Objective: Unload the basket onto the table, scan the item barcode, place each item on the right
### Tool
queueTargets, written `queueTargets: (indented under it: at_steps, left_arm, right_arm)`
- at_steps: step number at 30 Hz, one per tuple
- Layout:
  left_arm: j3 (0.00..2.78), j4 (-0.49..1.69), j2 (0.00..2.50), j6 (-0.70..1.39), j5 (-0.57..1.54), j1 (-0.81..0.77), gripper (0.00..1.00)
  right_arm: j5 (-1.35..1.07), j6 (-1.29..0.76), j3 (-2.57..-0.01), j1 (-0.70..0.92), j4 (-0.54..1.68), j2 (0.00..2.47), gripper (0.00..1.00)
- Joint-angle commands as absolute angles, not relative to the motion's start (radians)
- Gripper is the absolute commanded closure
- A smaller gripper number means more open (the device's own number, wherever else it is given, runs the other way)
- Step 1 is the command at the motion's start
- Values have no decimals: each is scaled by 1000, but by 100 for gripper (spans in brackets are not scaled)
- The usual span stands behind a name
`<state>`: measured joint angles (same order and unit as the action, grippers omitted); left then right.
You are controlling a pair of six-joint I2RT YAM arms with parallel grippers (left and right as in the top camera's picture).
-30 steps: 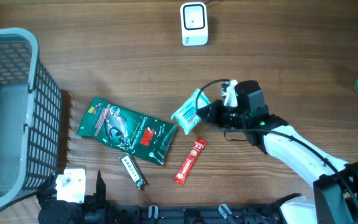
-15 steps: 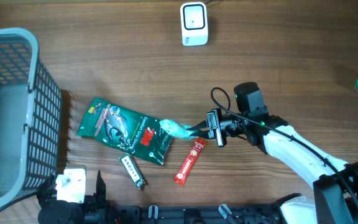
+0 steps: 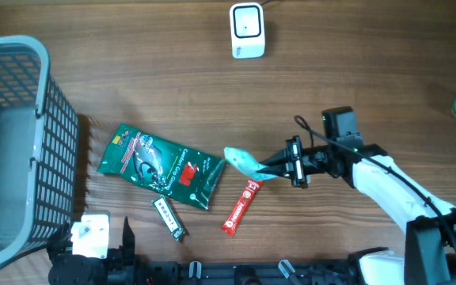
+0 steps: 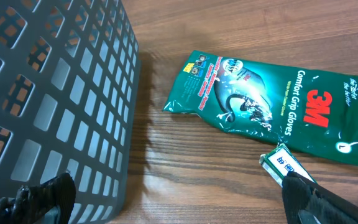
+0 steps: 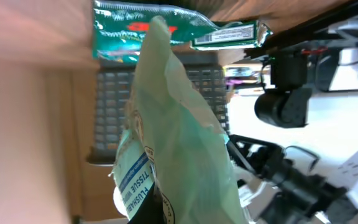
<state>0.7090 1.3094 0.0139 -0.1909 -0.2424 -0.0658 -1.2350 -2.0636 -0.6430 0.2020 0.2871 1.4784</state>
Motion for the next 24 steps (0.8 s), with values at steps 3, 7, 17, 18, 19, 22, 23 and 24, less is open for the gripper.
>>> queueTargets:
  at_steps: [3,7,17,18,19,22,23,24]
  left_arm:
    - [710,1307,7,-206,-253,-70,0]
    - [710,1307,7,-206,-253,-70,0]
    - [710,1307,7,-206,-253,-70,0]
    - [710,1307,7,-206,-253,-70,0]
    - [710,1307,7,-206,-253,-70,0]
    - [710,1307,7,-206,-253,-70,0]
    - [710,1307,7,-206,-253,-70,0]
    - [710,1307,7,-206,-253,-70,0]
  right_arm:
    - [-1224,-2068,-656,107,414,1483,95]
    - [-1216,-2068,-730,4,594,1485,95]
    - [-1196,-2067,-781,-80,911,1570,95]
    - [-1181,-2068,-781,-80,910,1577,95]
    - [-1176,-2067,-781,-80,910,1584,95]
    - [-1181,-2067,-781,-80,910,1589,95]
    - [-1189,-2067,-781,-80,910,1589,95]
    - [-1191,-2067,-781,-80,910,1589,95]
